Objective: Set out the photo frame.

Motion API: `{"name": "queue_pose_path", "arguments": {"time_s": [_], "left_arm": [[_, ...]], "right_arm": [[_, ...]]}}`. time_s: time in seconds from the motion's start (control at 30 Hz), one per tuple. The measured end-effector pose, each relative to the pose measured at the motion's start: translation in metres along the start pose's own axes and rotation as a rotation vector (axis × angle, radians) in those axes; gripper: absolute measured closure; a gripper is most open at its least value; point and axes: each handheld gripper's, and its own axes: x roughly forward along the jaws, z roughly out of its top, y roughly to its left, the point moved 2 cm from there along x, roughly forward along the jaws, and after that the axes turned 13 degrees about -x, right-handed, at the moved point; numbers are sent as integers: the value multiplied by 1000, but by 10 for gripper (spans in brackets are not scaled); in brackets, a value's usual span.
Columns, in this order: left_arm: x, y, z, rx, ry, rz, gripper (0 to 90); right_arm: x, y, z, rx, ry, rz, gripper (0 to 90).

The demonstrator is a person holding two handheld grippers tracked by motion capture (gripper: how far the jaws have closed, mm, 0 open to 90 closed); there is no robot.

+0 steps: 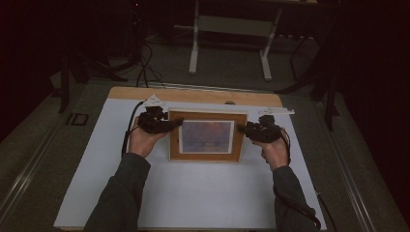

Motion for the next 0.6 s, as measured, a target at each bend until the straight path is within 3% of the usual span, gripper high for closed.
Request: {"name": "queue_pose_path", "arguments": {"time_s": [0.6], "left_arm": [[-2, -1, -2, 3, 1, 10, 513]], "right_arm": [[-1, 1, 0, -31, 5, -9, 607]]}}
